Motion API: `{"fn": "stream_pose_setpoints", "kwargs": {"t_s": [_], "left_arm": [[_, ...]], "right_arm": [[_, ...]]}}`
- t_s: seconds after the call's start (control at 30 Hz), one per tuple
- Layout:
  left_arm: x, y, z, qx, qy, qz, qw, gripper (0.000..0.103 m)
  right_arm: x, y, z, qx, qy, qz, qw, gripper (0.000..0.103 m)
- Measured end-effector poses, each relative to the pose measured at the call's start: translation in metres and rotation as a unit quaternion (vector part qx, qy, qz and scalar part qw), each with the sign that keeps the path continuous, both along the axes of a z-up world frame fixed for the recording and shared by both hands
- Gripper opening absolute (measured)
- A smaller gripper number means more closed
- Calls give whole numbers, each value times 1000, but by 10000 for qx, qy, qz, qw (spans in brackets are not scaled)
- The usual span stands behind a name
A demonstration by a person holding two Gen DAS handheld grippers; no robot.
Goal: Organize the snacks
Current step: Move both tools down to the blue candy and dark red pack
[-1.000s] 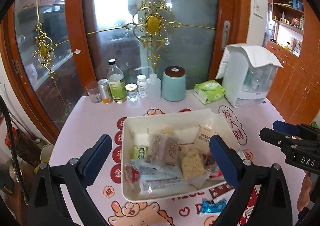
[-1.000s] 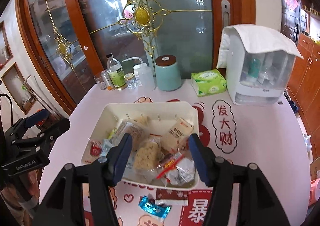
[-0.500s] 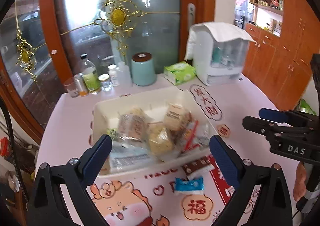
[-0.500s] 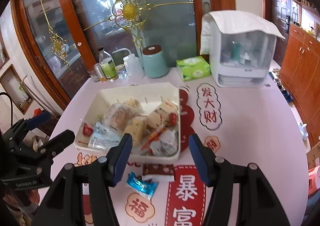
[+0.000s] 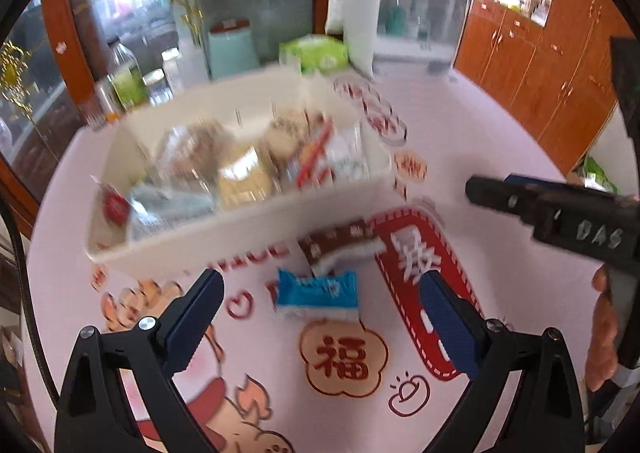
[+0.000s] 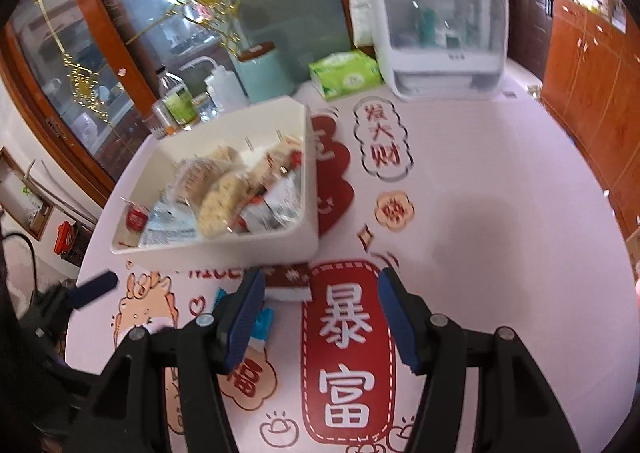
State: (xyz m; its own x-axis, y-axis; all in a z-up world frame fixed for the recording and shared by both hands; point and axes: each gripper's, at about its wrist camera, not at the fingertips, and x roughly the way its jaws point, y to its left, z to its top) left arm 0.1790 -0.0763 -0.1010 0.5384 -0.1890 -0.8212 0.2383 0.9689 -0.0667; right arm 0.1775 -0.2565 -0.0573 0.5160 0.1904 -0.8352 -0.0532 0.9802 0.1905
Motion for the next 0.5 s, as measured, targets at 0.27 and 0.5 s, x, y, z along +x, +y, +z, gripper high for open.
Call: {"fn": "stream_pose_setpoints", "kwargs": {"t_s": [0.27, 0.5], "left_arm": [[20, -5, -74, 46, 612, 343, 9975, 98], [37, -3, -102, 53, 729, 647, 9952, 98]], "right_arm": [[0, -9, -39, 171, 343, -209, 9990, 60], [8, 0, -57, 263, 509, -175, 9982, 60]]}}
